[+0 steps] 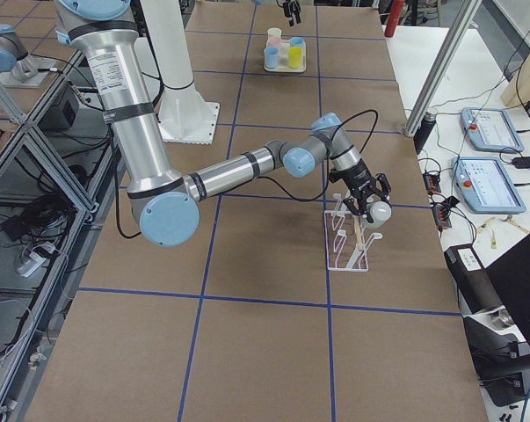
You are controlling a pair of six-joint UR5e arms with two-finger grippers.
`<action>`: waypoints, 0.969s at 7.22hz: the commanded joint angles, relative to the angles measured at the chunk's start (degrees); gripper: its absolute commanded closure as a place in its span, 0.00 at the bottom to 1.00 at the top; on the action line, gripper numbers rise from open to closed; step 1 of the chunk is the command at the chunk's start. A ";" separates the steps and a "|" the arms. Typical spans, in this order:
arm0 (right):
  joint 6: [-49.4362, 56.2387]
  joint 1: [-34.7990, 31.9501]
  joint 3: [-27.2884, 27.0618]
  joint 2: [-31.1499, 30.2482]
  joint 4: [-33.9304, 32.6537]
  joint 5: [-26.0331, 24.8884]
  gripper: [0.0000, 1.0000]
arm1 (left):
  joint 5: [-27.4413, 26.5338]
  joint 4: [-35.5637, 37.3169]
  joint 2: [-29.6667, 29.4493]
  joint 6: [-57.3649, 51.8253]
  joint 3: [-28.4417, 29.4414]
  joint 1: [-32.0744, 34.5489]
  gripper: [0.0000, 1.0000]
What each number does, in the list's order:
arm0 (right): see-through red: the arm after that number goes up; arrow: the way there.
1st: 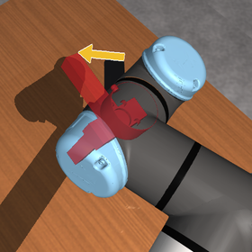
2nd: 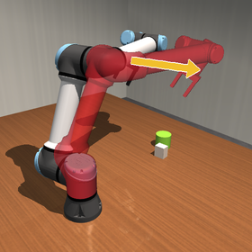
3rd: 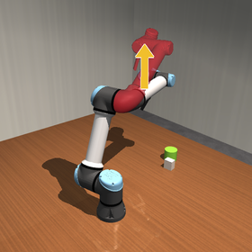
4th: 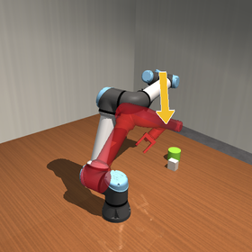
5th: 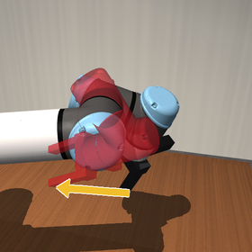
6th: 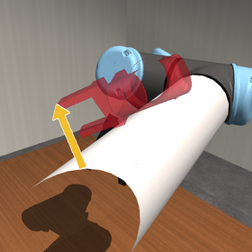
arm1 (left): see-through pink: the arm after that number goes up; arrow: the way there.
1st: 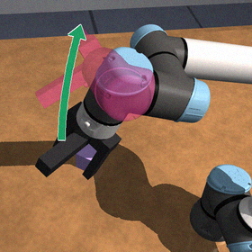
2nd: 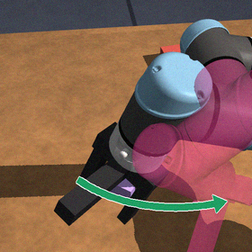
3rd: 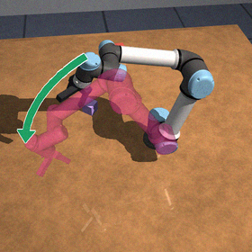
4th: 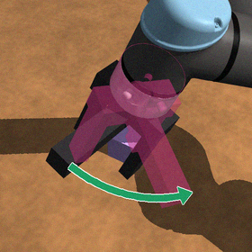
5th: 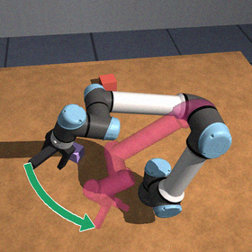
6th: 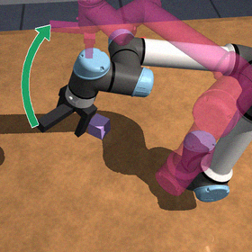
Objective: Transfer IKEA cup to right arm and place on rack
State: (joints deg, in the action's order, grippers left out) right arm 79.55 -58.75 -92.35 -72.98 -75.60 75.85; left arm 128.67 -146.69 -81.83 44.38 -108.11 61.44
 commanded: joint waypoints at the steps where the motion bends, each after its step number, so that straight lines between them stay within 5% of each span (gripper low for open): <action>1: -0.01 0.13 0.68 0.04 0.01 -0.09 1.00 | 0.00 0.00 0.00 0.00 0.00 0.00 0.00; 5: -5.10 3.46 1.11 -0.05 -0.07 -5.01 0.98 | 0.00 0.00 -0.09 0.00 0.35 0.00 0.00; 6: -6.32 3.64 1.21 -0.05 -0.07 -5.54 0.90 | 0.00 -0.09 -0.09 0.00 0.35 0.00 0.00; 7: -7.20 3.73 1.29 -0.05 -0.07 -5.89 0.70 | -0.09 -0.09 -0.09 0.00 0.35 0.00 0.00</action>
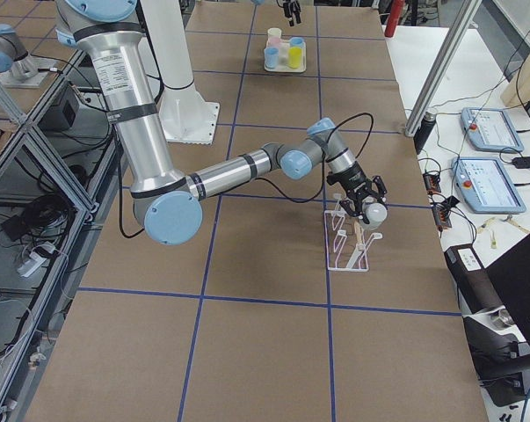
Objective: Transfer IKEA cup to right arm and place on rack
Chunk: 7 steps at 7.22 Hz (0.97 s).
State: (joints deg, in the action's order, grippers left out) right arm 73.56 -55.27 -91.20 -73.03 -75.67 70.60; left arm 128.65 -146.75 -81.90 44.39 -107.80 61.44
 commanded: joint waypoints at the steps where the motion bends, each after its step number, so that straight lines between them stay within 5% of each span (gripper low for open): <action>1: -1.40 0.25 -0.03 -0.01 0.08 -0.73 0.46 | -0.07 -0.03 -0.02 0.09 0.22 0.00 0.00; 2: -2.19 0.16 0.05 -0.01 0.08 -0.73 0.15 | 0.02 -0.03 -0.02 0.09 0.30 0.00 0.00; 7: -3.25 0.25 -1.69 0.60 0.00 -0.38 0.10 | 0.02 -0.03 -0.19 0.09 0.39 0.00 0.00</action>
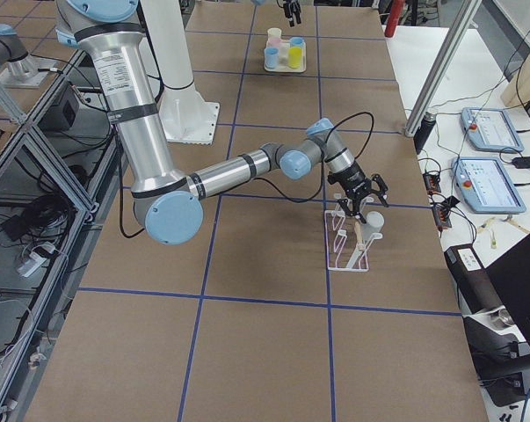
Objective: Transfer IKEA cup to right arm and place on rack
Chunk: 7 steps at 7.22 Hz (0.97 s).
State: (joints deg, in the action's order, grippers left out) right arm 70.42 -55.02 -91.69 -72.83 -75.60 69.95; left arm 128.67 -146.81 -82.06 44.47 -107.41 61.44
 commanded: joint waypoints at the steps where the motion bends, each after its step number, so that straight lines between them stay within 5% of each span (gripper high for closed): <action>1: -5.16 0.00 -4.26 0.66 -0.42 2.28 0.04 | -0.08 0.29 -0.12 -0.09 -0.17 0.00 0.00; 7: -61.96 1.22 -17.97 2.42 -0.16 32.59 0.01 | -7.82 -0.06 1.45 -8.04 -0.26 0.70 0.00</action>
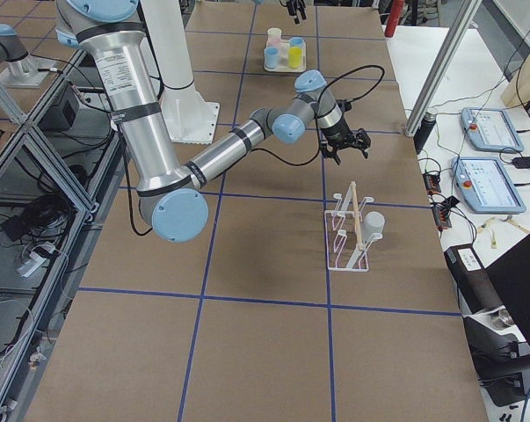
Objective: Transfer IKEA cup to right arm and place on rack
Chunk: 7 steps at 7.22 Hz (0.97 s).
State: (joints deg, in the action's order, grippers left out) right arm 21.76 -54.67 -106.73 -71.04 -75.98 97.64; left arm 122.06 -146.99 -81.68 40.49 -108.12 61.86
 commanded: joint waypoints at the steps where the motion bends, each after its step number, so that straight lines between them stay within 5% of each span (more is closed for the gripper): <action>1: -24.90 3.84 -4.35 1.60 0.31 8.49 0.01 | -1.73 0.13 2.13 -4.89 0.80 0.19 0.00; 2: -36.41 6.57 -4.97 4.65 0.31 11.14 0.01 | -4.95 0.04 2.23 -4.90 2.20 0.19 0.00; 4: -42.85 12.71 -5.67 8.80 1.79 11.34 0.01 | -6.74 -0.48 2.14 -5.07 6.59 -0.16 0.00; 6: -47.83 14.93 -4.37 7.07 19.13 11.43 0.01 | -9.64 -2.14 1.88 -4.90 10.02 -0.60 0.01; 7: -48.30 15.29 -3.93 6.97 21.90 11.34 0.01 | -9.65 -5.64 1.70 -4.81 13.17 -0.86 0.01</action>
State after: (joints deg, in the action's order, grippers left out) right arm -24.58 -40.30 -111.35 -63.68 -60.01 109.02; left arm 112.87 -149.47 -79.80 35.58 -98.22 61.28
